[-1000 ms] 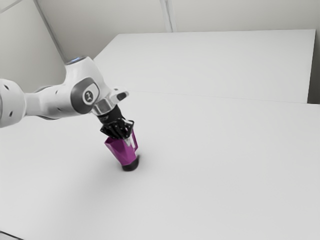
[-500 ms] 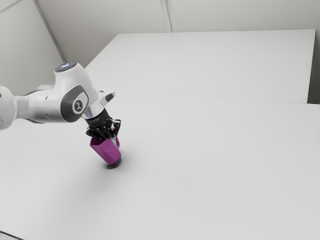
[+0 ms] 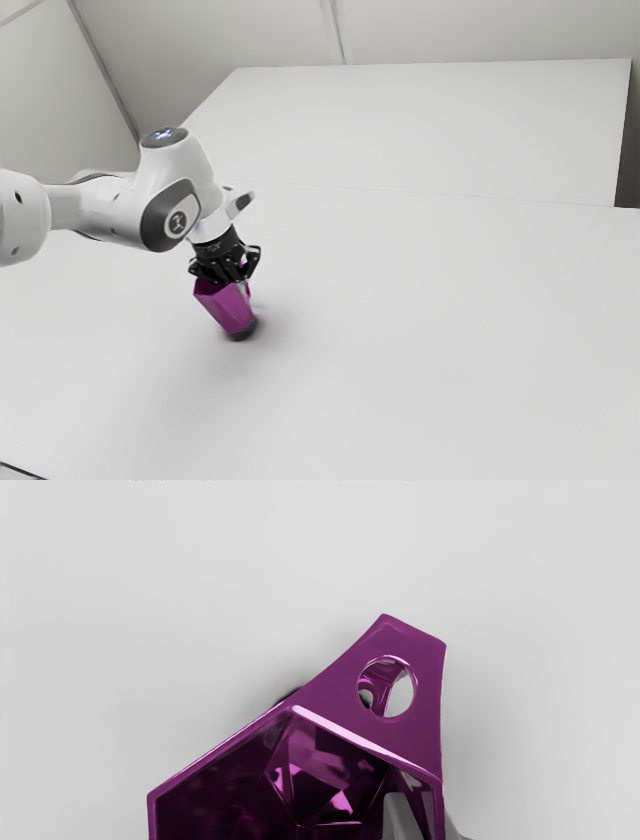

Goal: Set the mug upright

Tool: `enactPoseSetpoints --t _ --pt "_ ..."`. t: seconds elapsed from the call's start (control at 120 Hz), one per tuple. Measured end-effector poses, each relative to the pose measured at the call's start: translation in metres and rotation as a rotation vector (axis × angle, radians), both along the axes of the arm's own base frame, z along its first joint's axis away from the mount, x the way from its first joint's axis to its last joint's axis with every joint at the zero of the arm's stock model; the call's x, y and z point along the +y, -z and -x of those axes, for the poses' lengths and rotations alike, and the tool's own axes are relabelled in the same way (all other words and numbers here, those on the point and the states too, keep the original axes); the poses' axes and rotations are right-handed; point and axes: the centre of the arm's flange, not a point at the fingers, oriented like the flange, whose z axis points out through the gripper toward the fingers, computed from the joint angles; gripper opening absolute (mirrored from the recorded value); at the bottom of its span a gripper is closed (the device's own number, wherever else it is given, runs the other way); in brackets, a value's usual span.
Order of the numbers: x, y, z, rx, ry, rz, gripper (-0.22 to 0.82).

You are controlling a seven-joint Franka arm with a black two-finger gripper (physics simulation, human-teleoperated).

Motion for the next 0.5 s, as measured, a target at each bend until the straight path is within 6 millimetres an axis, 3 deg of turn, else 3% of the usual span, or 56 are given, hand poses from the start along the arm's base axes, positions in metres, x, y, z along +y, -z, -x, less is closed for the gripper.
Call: enactPoseSetpoints --t 0.283,0.408,0.5 --pt "0.027 0.013 -0.001 0.032 -0.079 -0.032 -0.17" --pt "0.035 0.005 -0.012 0.033 -0.084 -0.065 0.12" --pt "0.030 -0.001 -0.016 0.034 -0.074 -0.076 0.29"
